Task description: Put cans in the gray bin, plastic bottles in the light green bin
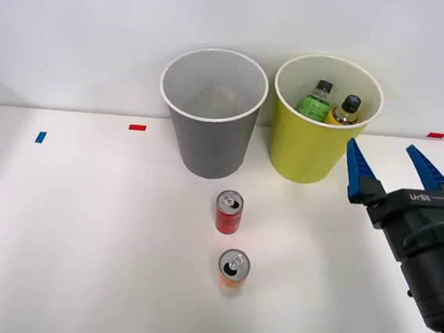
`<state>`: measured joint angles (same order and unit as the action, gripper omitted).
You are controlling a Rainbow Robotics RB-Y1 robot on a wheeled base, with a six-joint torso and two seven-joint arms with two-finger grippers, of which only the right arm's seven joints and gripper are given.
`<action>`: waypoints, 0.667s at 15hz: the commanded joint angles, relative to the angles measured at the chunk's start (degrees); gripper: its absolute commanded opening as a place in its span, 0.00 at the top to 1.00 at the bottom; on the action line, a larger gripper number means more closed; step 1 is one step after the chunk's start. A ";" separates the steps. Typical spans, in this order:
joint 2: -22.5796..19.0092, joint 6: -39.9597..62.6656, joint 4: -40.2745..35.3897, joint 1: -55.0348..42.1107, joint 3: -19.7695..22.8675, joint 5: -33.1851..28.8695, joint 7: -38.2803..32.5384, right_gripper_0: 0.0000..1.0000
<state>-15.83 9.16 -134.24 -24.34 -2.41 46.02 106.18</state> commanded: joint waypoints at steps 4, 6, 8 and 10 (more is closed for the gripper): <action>1.85 -6.44 -0.15 -7.65 -2.51 0.04 0.61 0.00; 2.20 -6.26 -0.15 -8.80 -2.60 0.04 0.87 0.00; 2.38 -6.88 -0.15 -10.47 -2.60 -0.05 1.40 0.00; 2.55 -6.88 -0.59 -11.17 -2.68 -1.19 1.93 0.00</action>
<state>-13.38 2.32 -134.70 -35.18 -5.07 45.37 107.80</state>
